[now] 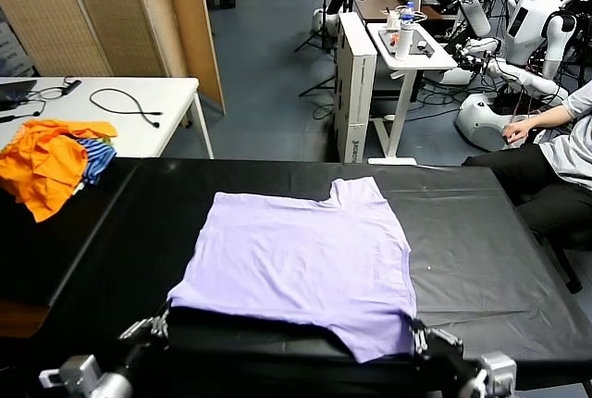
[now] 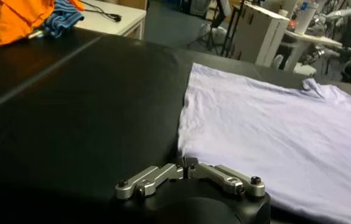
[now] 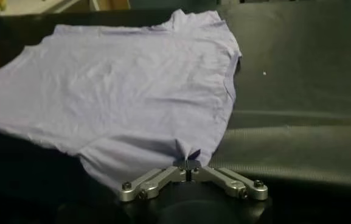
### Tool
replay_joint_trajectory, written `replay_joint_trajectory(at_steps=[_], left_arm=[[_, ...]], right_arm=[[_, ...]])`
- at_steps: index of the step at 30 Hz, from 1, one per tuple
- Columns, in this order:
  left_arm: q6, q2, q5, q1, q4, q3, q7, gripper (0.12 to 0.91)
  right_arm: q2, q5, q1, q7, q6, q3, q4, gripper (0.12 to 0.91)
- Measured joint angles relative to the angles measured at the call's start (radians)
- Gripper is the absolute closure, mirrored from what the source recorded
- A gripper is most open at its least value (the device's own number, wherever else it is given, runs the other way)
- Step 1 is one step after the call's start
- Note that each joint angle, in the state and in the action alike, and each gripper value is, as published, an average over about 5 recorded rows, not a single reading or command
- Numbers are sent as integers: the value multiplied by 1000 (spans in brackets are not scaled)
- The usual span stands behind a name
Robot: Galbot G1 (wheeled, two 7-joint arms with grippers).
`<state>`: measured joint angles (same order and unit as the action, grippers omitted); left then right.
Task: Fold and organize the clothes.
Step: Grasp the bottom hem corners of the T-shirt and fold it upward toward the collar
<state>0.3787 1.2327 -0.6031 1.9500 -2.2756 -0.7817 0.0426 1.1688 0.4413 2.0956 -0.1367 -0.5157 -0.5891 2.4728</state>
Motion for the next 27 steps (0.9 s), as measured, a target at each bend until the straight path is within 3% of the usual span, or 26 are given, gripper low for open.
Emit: replay_joint_trajectory(at_steps=[11,19,27], left_arm=[[-16,31,5,-53,-11,25,18,884],[-15,8,31,-187,37,89,33,884],[-14,-27,50,-316,81,141,48,884]], right_arm=[[-97,129,-226,0,2,-40,-74,886],[-148,147,-430,-33,-9,29,-169,886],[-161,143,-574,-53,-15,105,-270,886]])
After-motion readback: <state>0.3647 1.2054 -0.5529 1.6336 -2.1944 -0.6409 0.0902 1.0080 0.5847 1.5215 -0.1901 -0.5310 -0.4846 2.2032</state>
